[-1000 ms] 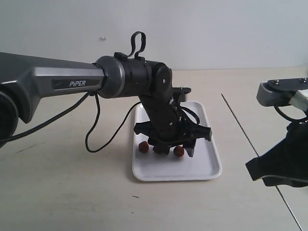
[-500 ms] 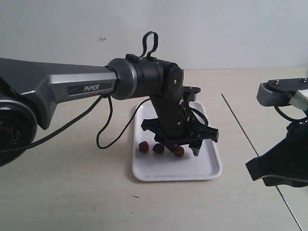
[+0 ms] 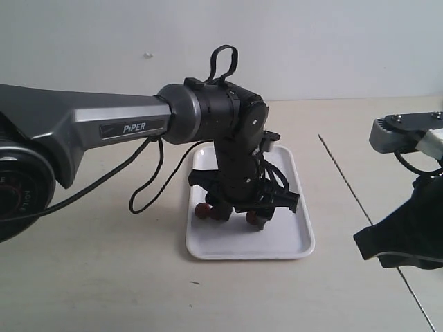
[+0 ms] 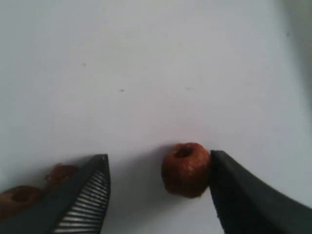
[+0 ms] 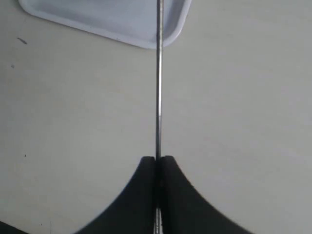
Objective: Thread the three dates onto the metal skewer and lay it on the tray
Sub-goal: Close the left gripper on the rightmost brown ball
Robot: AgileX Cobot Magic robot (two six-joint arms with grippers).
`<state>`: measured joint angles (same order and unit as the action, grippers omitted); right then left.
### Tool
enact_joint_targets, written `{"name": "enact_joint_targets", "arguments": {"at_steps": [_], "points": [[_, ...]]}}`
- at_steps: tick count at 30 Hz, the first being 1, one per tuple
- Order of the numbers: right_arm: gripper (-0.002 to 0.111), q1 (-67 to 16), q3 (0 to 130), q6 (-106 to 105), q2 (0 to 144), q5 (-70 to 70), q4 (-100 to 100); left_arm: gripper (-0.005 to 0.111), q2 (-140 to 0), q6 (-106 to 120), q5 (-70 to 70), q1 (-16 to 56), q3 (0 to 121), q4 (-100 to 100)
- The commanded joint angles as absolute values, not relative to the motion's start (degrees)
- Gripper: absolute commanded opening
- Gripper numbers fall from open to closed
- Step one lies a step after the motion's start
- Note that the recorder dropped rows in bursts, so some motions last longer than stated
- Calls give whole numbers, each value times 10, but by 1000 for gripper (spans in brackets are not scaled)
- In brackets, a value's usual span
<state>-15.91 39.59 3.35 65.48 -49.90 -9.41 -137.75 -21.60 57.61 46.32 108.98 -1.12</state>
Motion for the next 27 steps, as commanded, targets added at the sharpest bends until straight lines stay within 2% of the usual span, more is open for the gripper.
{"name": "enact_joint_targets", "arguments": {"at_steps": [1,22,27], "points": [[0,-159,393,30,651,-499,-91,59,-1396,-219,565,467,1081,-8],[0,-159,393,30,651,-497,-91,59,-1396,-188,537,467,1081,-65],[0,-159,393,30,651,-497,-91,38,-1396,-188,539,467,1081,-67]]}}
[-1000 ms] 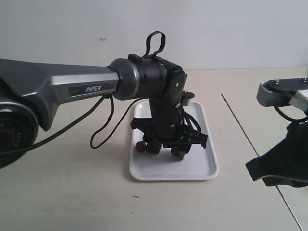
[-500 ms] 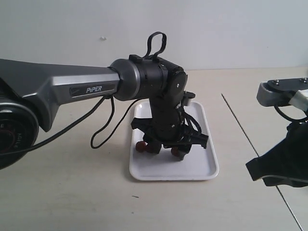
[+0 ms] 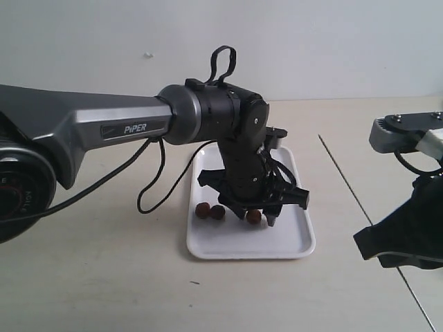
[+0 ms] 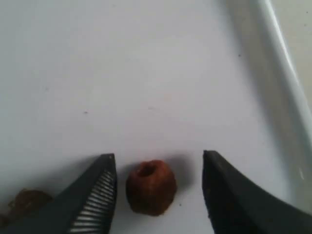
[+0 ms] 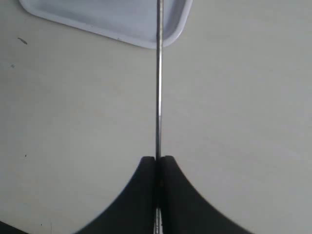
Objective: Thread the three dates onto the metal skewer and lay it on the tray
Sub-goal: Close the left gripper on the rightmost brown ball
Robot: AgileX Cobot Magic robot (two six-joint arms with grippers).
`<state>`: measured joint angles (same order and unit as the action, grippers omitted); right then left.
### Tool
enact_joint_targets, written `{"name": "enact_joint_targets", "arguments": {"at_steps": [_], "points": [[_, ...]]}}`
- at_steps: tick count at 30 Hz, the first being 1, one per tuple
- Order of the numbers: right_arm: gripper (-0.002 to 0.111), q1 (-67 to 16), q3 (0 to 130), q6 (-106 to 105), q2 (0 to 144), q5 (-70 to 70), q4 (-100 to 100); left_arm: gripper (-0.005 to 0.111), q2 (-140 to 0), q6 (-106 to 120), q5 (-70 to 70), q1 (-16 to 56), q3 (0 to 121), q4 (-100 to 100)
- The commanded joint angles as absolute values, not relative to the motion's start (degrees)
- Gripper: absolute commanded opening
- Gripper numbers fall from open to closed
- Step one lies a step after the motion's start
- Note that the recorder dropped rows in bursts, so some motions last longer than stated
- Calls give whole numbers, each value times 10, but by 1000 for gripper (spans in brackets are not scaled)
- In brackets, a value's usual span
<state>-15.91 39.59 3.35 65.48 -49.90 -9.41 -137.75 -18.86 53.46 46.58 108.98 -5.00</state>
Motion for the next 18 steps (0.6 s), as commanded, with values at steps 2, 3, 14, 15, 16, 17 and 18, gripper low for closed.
{"name": "enact_joint_targets", "arguments": {"at_steps": [2,3,14,15,16,17,18], "points": [[0,-159,393,30,651,-497,-91,36,-1396,-188,542,467,1081,-67],[0,-159,393,30,651,-497,-91,37,-1396,-188,545,467,1081,-67],[0,-159,393,30,651,-498,-91,39,-1396,-188,582,467,1081,-42],[0,-159,393,30,651,-498,-91,39,-1396,-188,582,467,1081,-42],[0,-159,393,30,651,-498,-91,39,-1396,-188,581,467,1081,-42],[0,-159,393,30,651,-499,-91,39,-1396,-188,576,467,1081,-42],[0,-159,393,30,651,-499,-91,39,-1396,-188,573,467,1081,-42]]}}
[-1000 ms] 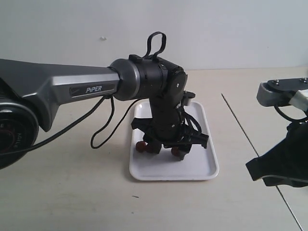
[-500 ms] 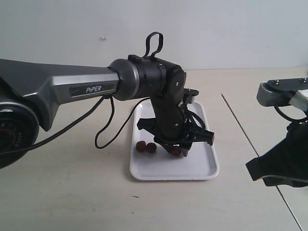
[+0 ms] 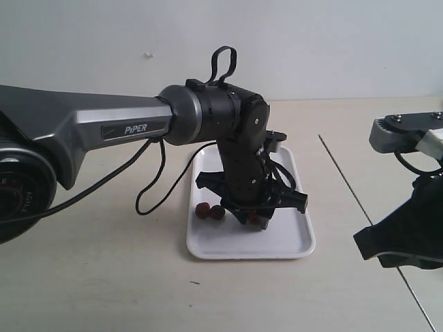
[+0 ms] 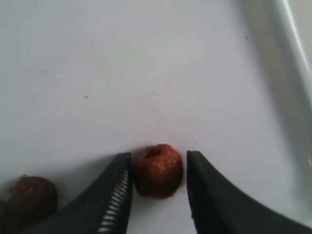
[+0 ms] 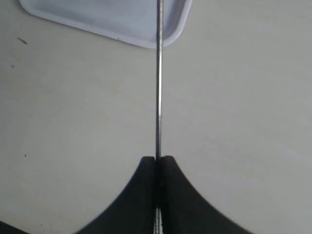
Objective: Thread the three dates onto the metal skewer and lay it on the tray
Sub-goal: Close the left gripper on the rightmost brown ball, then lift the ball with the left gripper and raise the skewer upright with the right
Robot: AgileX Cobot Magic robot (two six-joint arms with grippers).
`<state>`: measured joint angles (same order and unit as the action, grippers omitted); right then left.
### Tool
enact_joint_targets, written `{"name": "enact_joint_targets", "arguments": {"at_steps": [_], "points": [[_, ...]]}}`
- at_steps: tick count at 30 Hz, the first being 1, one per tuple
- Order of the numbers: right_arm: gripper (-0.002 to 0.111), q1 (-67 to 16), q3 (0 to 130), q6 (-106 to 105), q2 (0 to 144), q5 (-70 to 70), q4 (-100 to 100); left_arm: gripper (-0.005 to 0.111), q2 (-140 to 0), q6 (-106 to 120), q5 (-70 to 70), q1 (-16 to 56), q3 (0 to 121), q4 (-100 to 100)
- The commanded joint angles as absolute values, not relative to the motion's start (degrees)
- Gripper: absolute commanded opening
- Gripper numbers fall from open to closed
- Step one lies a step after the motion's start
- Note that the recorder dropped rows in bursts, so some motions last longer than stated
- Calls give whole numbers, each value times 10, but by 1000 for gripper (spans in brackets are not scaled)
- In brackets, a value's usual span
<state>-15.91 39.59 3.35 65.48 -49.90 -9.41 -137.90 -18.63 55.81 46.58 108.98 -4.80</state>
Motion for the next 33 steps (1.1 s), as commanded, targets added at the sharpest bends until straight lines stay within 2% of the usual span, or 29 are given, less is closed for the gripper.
{"name": "enact_joint_targets", "arguments": {"at_steps": [1,9,15,23,29,31,33], "points": [[0,-159,393,30,651,-499,-91,39,-1396,-188,572,467,1081,-42],[0,-159,393,30,651,-499,-91,37,-1396,-188,556,467,1081,-40],[0,-159,393,30,651,-499,-91,22,-1396,-188,545,467,1081,-40],[0,-159,393,30,651,-499,-91,22,-1387,-176,531,464,1081,-39],[0,-159,393,29,651,-491,-97,22,-1313,-150,505,428,1081,-65],[0,-159,393,29,651,-482,-102,22,-1286,-124,498,404,1081,-109],[0,-159,393,28,651,-471,-106,22,-1265,-47,496,368,1081,-236]]}}
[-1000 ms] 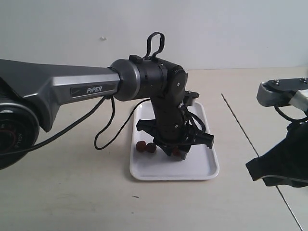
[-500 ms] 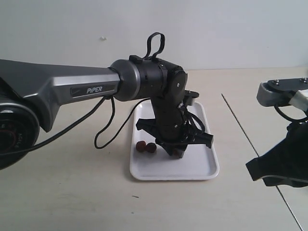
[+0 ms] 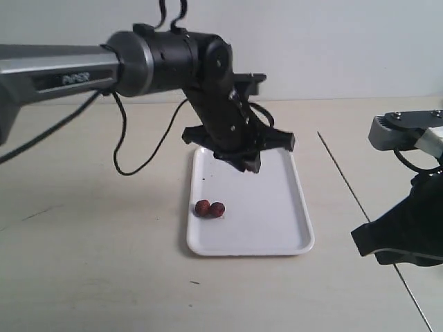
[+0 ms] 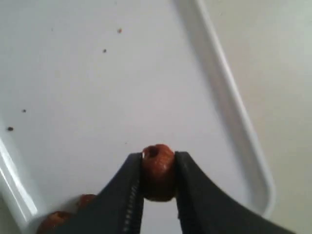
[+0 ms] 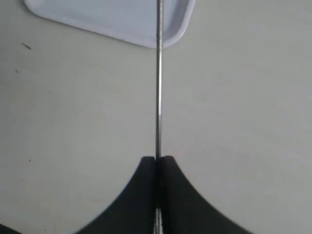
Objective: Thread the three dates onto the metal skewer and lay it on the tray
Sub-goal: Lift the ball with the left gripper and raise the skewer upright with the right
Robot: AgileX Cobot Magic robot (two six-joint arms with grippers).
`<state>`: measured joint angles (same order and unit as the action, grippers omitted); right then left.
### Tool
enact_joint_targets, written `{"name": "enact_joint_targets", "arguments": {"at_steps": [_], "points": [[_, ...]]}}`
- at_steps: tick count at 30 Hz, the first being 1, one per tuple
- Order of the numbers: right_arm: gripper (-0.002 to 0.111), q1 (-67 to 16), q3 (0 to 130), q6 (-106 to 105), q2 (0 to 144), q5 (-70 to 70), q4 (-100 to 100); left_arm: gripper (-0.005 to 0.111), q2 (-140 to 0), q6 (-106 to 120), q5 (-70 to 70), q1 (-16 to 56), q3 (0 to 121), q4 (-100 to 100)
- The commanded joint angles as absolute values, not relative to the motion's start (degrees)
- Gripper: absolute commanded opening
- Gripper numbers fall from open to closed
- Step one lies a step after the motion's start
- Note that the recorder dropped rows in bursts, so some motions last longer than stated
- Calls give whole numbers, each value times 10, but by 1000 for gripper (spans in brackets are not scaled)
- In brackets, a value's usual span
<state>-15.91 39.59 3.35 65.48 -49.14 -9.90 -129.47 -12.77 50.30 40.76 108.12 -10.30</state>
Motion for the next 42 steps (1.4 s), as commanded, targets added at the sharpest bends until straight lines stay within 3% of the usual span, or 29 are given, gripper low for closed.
{"name": "enact_joint_targets", "arguments": {"at_steps": [1,4,10,16,30,42], "points": [[0,-159,391,28,651,-458,-111,22,-1260,-4,500,352,1081,-310],[0,-159,360,-26,651,-392,-167,22,-1260,91,523,312,1081,-476],[0,-159,317,-164,651,-341,-318,22,-1260,190,563,281,1081,-612],[0,-159,307,-328,651,-337,-495,22,-1260,210,575,280,1081,-623],[0,-159,307,-407,782,-261,-650,22,-1260,223,566,280,1081,-638],[0,-159,307,-555,787,-245,-814,22,-1260,240,541,280,1081,-637]]}}
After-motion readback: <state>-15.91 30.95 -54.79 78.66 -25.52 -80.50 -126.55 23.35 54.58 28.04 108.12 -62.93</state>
